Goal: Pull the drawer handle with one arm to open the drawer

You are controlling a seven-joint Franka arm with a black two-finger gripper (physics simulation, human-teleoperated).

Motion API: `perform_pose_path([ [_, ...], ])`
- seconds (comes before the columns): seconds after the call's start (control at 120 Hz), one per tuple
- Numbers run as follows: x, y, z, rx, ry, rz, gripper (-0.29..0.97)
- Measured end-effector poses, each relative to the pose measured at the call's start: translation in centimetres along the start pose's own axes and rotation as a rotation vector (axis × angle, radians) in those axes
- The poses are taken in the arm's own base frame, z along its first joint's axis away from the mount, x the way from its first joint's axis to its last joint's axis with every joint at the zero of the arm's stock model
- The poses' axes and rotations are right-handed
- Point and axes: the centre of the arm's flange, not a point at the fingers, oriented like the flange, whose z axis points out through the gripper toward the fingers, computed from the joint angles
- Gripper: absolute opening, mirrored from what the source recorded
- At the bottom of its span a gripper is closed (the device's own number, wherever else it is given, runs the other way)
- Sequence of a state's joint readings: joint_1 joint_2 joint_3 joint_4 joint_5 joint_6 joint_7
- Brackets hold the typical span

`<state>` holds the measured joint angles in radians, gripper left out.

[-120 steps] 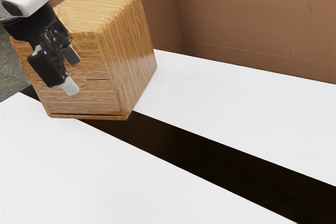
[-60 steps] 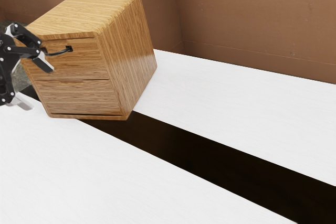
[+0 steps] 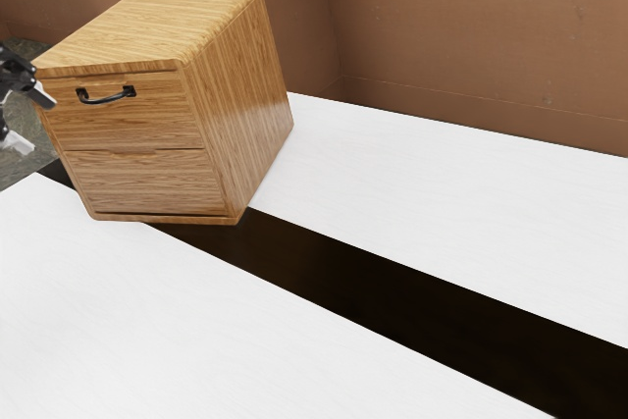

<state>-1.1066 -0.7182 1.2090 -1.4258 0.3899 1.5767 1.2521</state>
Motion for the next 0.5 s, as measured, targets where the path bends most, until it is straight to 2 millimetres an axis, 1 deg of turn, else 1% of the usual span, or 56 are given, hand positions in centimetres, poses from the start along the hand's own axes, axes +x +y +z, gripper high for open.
perform_pose_path([
  [0.042,0.1,-0.9,0.4,0.007,-0.015,0.018,0.68],
  [0.083,0.2,-1.4,0.6,0.014,-0.034,0.035,0.68],
  [0.225,-0.7,-2.2,-1.7,0.085,-0.098,0.065,0.68],
  [0.283,-0.5,-2.4,-2.3,0.111,-0.147,0.085,0.68],
  [0.35,-0.8,-2.7,-2.7,0.140,-0.190,0.099,0.68],
  [0.383,-1.0,-3.1,-2.5,0.148,-0.208,0.106,0.68],
  [0.458,0.4,-4.0,-1.1,0.162,-0.265,0.155,0.68],
  [0.5,0.7,-4.4,-0.7,0.170,-0.289,0.172,0.68],
])
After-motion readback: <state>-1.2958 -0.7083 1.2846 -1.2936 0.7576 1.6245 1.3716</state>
